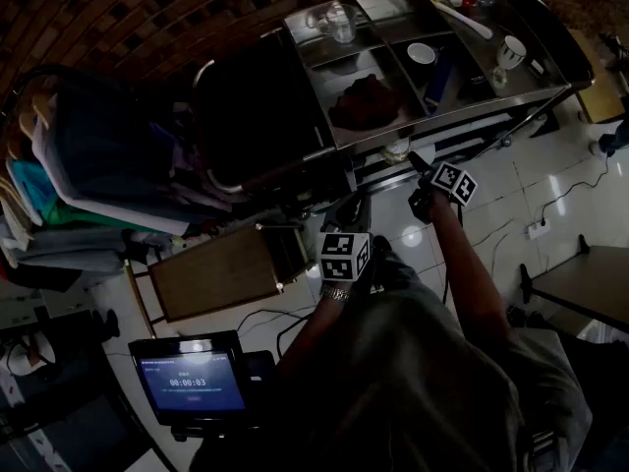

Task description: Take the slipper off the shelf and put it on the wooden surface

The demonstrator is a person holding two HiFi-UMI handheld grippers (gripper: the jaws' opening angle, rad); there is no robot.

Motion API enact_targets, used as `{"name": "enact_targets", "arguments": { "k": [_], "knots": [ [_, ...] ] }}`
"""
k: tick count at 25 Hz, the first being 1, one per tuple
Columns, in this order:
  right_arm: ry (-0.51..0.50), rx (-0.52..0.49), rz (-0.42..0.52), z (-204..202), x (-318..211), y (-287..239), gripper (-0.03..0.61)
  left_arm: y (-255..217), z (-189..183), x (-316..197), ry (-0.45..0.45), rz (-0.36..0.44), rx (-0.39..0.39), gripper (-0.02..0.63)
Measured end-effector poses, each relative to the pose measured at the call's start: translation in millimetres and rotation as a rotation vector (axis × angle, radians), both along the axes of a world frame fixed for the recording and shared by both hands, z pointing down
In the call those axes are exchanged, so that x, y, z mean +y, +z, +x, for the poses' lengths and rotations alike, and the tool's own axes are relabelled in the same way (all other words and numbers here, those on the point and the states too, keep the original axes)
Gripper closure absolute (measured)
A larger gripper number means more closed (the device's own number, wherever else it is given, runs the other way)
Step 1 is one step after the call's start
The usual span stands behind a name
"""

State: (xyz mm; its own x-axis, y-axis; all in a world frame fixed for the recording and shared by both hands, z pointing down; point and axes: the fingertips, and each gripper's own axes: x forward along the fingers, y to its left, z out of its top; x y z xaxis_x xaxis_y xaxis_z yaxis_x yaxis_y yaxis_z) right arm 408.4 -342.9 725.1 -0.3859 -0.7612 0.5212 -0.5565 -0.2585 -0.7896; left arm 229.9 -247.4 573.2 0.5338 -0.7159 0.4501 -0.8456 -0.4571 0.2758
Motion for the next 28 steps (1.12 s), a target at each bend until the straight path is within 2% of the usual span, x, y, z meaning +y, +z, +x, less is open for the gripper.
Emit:
{"name": "enact_targets", "arguments": {
  "k": [2, 4, 7, 12, 13, 15, 17, 19, 23, 28],
  "knots": [
    [0.157, -0.149, -0.101, 16.3, 2.0, 38.7, 0.170, -4.1, 2.5, 2.0, 0.007, 0.000, 0.000, 0.574],
    [0.239, -0.238, -0.165, 23.4, 1.5, 70.9, 0.088, -6.9, 4.0, 2.3, 0.006, 0.000, -0.002, 0.574],
    [0.235, -0.279, -0.197, 10.6, -3.5, 101.8, 0.074, -3.2, -0.7, 2.3, -0.026, -0.017, -0.012, 0.574],
    [0.235, -0.326, -0.152, -10.6, -31.1, 113.5, 0.081, 6.7, -13.8, 2.3, -0.090, -0.049, -0.026, 0.574],
    [0.233, -0.323, -0.146, -11.6, -34.3, 114.7, 0.121, 8.2, -15.4, 2.3, -0.099, -0.053, -0.027, 0.574],
    [0.217, -0.297, -0.129, -12.9, -37.5, 113.3, 0.295, 10.7, -17.9, 1.8, -0.113, -0.057, -0.028, 0.574],
    [0.203, -0.285, -0.103, -13.5, -37.4, 106.5, 0.393, 13.1, -18.4, 1.2, -0.119, -0.059, -0.029, 0.574],
    [0.182, -0.272, -0.075, -12.8, -34.8, 97.6, 0.434, 14.6, -16.1, -1.1, -0.120, -0.061, -0.026, 0.574],
    [0.088, -0.169, 0.011, -11.1, -22.1, 72.6, 0.487, 10.5, -6.2, -6.5, -0.101, -0.050, -0.020, 0.574],
    [0.047, -0.094, 0.100, 1.9, -6.2, 49.5, 0.509, 5.6, 5.7, -12.2, -0.075, -0.033, -0.013, 0.574]
  ]
}}
